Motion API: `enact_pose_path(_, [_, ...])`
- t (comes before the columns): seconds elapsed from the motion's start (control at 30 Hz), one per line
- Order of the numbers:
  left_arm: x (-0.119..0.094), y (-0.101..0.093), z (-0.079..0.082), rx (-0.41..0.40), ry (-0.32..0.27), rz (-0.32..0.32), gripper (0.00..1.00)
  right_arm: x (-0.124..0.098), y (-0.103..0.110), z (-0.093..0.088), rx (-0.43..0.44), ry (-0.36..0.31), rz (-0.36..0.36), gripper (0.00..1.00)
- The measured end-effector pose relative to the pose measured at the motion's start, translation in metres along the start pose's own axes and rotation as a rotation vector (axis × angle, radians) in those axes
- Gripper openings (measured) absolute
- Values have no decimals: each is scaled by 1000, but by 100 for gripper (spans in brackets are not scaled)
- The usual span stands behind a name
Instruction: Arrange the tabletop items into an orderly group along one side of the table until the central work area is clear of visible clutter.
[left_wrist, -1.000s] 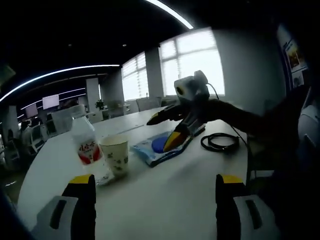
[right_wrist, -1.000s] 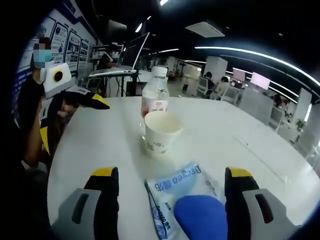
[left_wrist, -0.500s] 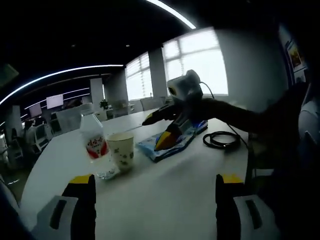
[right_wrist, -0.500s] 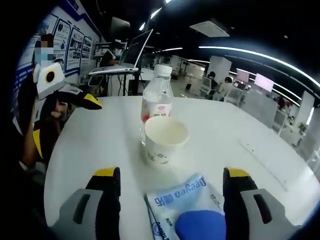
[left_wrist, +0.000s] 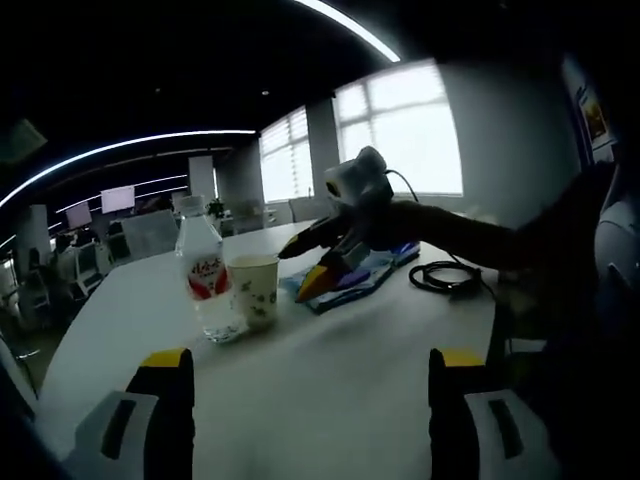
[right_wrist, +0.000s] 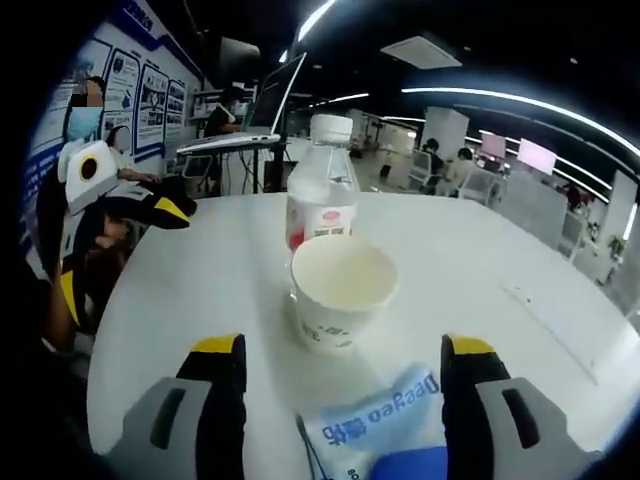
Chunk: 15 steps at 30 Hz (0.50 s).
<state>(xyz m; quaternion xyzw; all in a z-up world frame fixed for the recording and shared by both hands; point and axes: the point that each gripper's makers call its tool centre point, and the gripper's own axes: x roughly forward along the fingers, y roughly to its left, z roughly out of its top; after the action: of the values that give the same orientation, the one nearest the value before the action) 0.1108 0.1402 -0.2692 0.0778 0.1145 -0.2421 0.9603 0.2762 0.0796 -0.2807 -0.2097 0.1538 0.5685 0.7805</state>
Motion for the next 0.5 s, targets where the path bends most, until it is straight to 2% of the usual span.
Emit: enact_pose_path(0.5, [-9, 5, -12, -6, 19, 19, 95, 22, 5, 13, 26, -39, 18, 64])
